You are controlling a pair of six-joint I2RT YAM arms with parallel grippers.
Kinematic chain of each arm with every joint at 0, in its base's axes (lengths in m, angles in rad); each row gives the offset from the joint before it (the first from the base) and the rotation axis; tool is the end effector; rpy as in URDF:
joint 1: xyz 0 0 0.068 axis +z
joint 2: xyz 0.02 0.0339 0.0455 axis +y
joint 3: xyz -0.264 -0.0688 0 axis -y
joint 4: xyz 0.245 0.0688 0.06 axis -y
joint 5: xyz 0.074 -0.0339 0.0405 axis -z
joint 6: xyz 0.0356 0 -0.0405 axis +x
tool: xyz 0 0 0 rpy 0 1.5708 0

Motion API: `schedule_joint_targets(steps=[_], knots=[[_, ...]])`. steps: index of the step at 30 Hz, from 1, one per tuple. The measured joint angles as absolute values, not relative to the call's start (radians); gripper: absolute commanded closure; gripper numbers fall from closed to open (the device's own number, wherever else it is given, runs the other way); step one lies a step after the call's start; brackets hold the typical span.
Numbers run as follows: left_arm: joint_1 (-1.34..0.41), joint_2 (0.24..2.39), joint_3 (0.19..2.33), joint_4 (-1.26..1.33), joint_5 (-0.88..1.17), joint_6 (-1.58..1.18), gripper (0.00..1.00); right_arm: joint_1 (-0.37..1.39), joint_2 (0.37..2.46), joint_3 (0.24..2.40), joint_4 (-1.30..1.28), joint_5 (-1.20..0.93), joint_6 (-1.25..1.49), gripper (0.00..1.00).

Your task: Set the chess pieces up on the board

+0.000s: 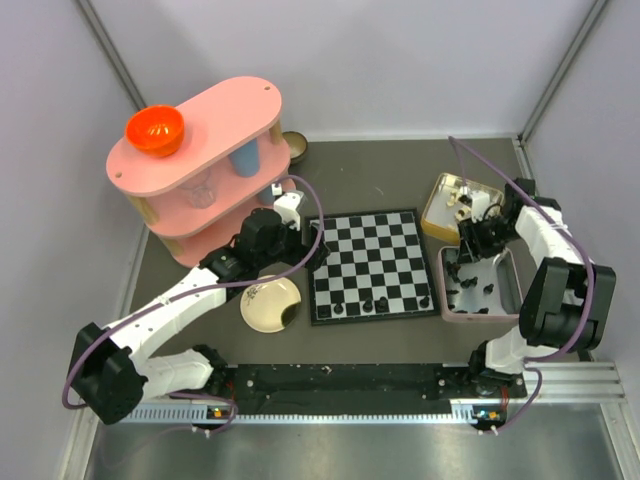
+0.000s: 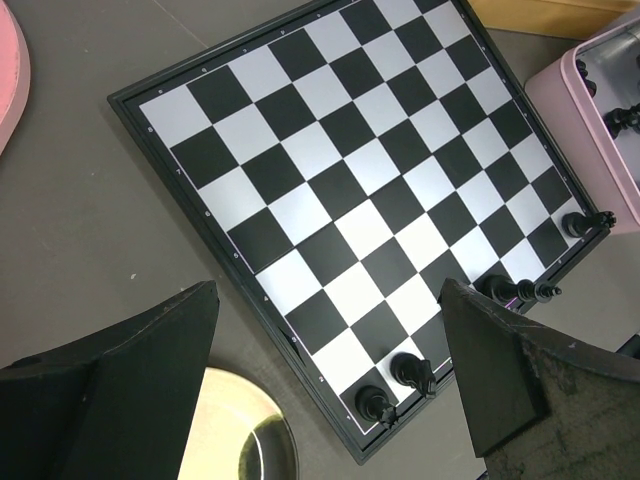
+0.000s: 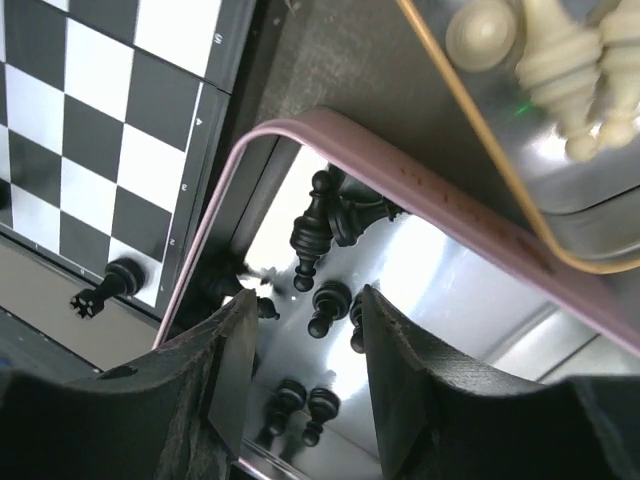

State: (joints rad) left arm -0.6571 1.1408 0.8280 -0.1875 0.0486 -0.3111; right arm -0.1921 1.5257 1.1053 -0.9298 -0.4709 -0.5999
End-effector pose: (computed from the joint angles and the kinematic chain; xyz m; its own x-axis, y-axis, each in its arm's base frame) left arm 0.2029 -0.1587 0.2826 -0.5587 0.0448 -0.8282 0.4967 0.8178 -0.2908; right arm 0.2773 -0.0375 0.2289 -0.8316 -0.3508 -0.4305 -0.4807 0.8428 0.2419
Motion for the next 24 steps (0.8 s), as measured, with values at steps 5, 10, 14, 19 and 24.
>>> schedule_joint_targets(steps=[5, 10, 14, 19, 24], knots=[[-0.656, 1.141, 0.828, -0.188, 0.049, -0.315, 0.03, -0.192, 1.527, 1.033, -0.857, -0.431, -0.447, 0.55], [-0.656, 1.141, 0.828, -0.188, 0.049, -0.328, 0.04, -0.192, 1.547, 1.019, -0.783, -0.382, -0.287, 0.63], [-0.656, 1.139, 0.828, -0.192, 0.049, -0.342, 0.04, -0.192, 1.554, 0.986, -0.720, -0.350, -0.188, 0.67], [-0.656, 1.122, 0.828, -0.204, 0.049, -0.356, 0.04, -0.192, 1.576, 0.942, -0.660, -0.337, -0.096, 0.67], [-0.656, 1.114, 0.828, -0.204, 0.049, -0.368, 0.04, -0.192, 1.582, 0.923, -0.621, -0.342, -0.039, 0.65]])
